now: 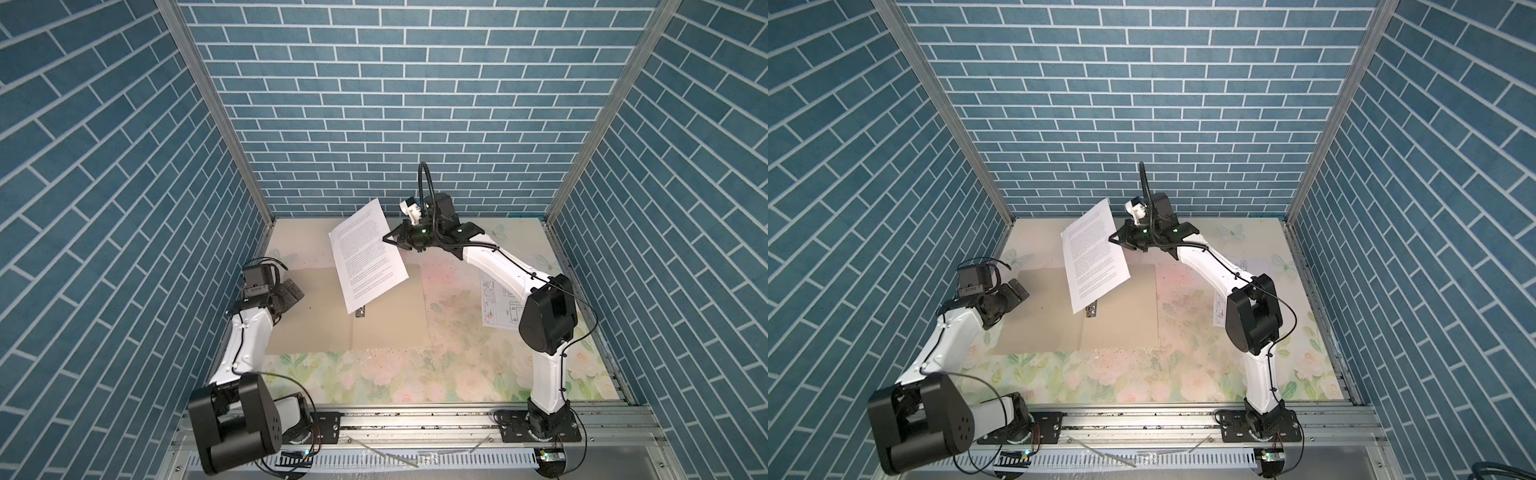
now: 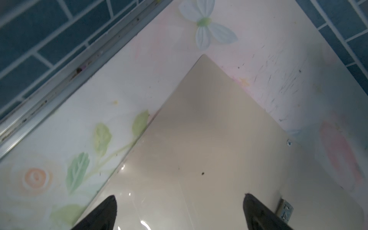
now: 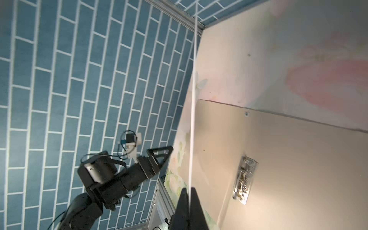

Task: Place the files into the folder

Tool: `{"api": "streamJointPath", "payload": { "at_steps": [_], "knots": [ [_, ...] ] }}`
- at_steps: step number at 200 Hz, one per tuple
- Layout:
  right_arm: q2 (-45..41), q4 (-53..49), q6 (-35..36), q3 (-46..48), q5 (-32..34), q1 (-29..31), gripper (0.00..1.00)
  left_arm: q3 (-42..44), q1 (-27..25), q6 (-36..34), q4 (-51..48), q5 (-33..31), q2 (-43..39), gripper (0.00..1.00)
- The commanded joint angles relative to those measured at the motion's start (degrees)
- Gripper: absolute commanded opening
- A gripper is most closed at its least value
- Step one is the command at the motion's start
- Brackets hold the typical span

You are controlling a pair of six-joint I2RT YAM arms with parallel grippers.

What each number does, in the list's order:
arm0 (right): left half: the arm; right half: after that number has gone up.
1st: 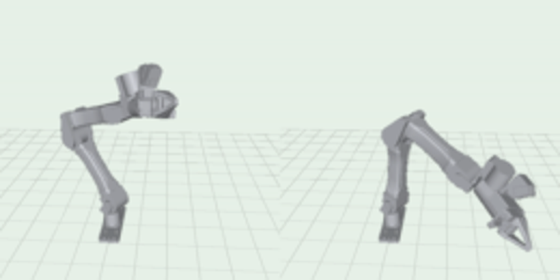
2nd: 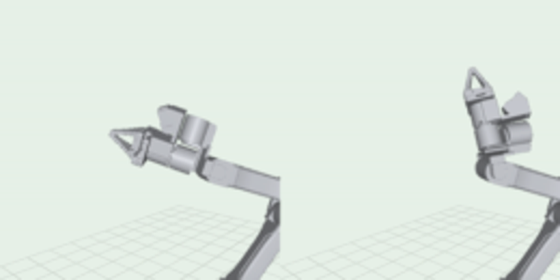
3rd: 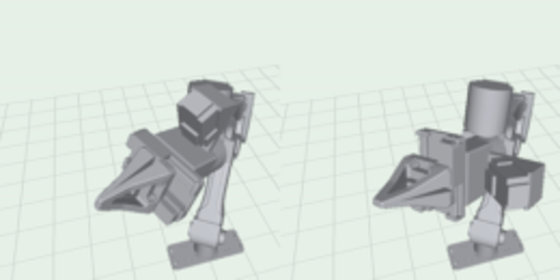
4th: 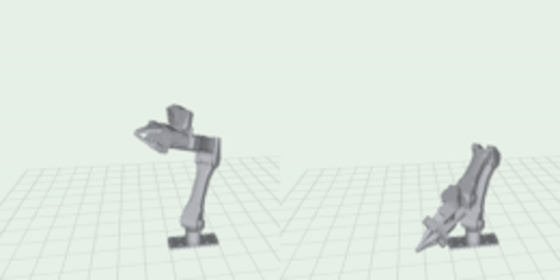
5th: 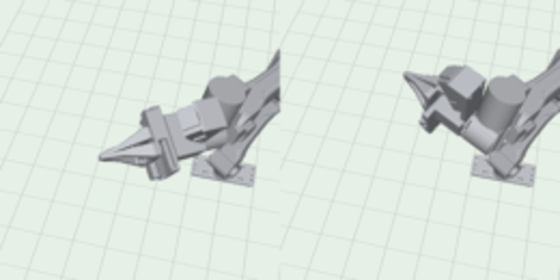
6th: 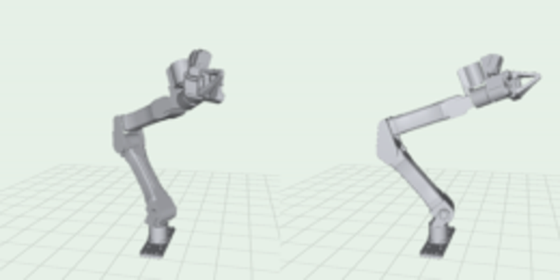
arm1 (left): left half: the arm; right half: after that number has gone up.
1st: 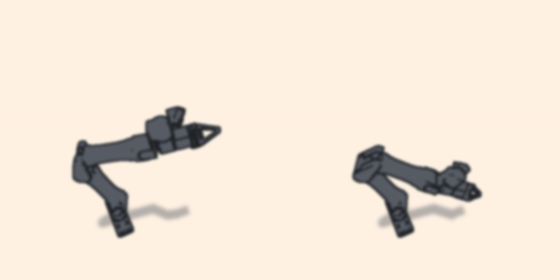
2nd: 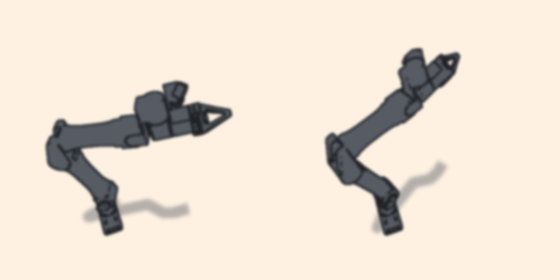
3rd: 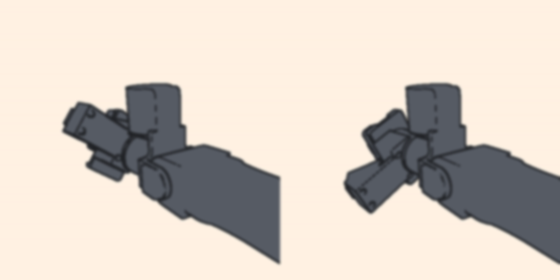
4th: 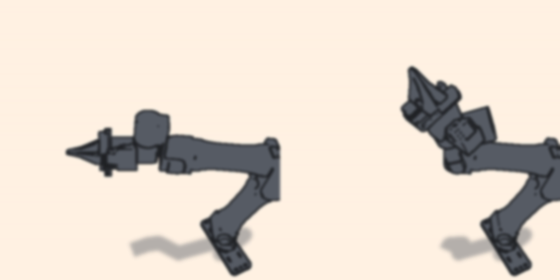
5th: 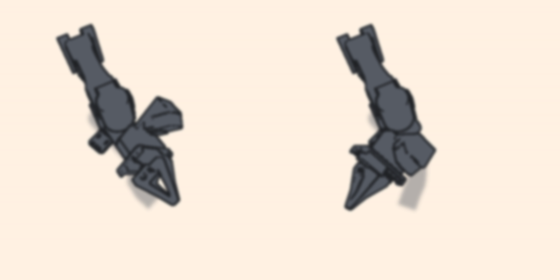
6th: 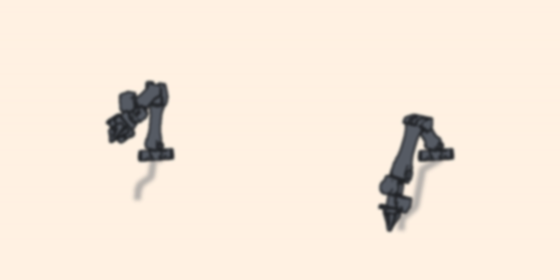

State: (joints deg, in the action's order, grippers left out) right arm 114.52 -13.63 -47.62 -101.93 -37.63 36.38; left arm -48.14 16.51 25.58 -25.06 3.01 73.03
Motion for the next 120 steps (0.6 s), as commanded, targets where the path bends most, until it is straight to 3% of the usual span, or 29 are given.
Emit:
{"api": "streamJointPath", "payload": {
  "at_steps": [1, 42, 72, 120],
  "knots": [
    [-5.25, 6.05, 2.93, 6.58, -3.04, -1.60, 0.00, -3.80, 1.30, -8.66, 1.15, -0.75, 5.77, 1.00],
    [-7.03, 7.83, 3.68, 13.56, -4.78, -4.34, 0.00, -9.41, 1.67, -14.50, 0.76, -3.11, 16.89, 1.00],
    [-6.59, 9.29, 3.14, 16.85, -4.31, -5.17, 0.00, -10.16, 1.43, -14.77, 2.15, 1.09, 24.11, 0.98],
    [-7.84, 10.12, 2.62, 19.37, -5.33, -8.21, 0.00, -12.50, -3.12, -16.53, 0.01, -2.16, 30.20, 0.95]
  ]
}}
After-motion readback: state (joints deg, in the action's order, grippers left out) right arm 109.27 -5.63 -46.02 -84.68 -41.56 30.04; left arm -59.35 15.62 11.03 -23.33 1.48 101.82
